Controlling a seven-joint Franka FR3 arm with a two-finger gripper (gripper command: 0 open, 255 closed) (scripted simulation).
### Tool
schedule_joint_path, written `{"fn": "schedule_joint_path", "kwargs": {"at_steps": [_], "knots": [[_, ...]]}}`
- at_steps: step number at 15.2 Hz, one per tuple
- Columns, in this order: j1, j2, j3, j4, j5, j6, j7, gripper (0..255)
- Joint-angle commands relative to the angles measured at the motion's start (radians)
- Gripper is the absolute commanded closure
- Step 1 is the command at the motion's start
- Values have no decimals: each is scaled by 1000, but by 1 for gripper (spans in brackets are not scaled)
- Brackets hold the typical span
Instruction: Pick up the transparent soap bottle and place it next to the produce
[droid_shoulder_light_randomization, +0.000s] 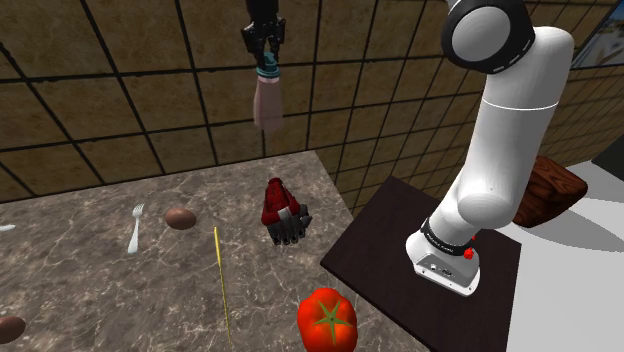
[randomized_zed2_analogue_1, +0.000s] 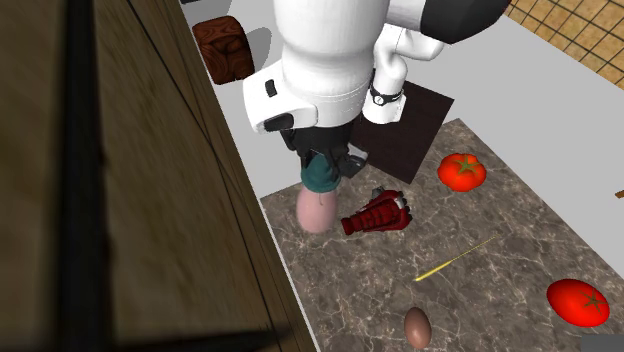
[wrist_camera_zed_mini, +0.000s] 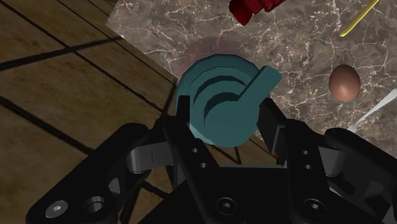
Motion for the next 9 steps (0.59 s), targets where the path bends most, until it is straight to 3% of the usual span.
{"fn": "schedule_joint_path", "kwargs": {"at_steps": [1,9], "knots": [[2,10,0,44,-1,-34,0,255],[11,86,1,273,-9,-187,-2,255]]}}
